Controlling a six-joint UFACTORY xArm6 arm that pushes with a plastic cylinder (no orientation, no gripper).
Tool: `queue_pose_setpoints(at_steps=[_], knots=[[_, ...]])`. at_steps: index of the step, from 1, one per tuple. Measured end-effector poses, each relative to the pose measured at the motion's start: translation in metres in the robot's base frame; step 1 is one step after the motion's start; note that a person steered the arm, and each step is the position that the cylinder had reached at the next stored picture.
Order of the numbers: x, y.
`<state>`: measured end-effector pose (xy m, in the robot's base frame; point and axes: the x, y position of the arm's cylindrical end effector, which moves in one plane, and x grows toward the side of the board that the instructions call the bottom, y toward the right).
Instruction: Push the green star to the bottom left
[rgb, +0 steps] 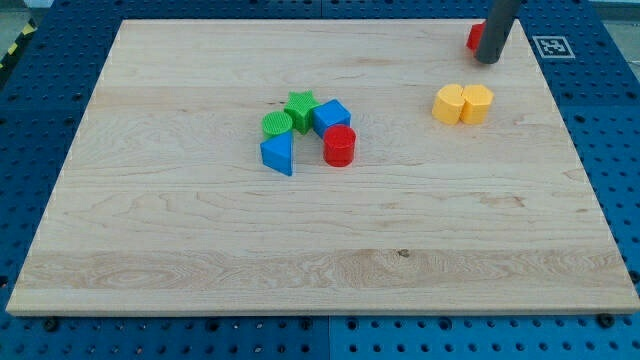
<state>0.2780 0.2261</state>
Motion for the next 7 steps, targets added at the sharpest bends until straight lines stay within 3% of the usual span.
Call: queue_pose_setpoints(at_steps=[1, 3, 4, 5, 7], knots=[[0.002, -0.005], [0.028, -0.12], [0.065, -0.184], [0.1, -0.225], [0.123, -0.281]])
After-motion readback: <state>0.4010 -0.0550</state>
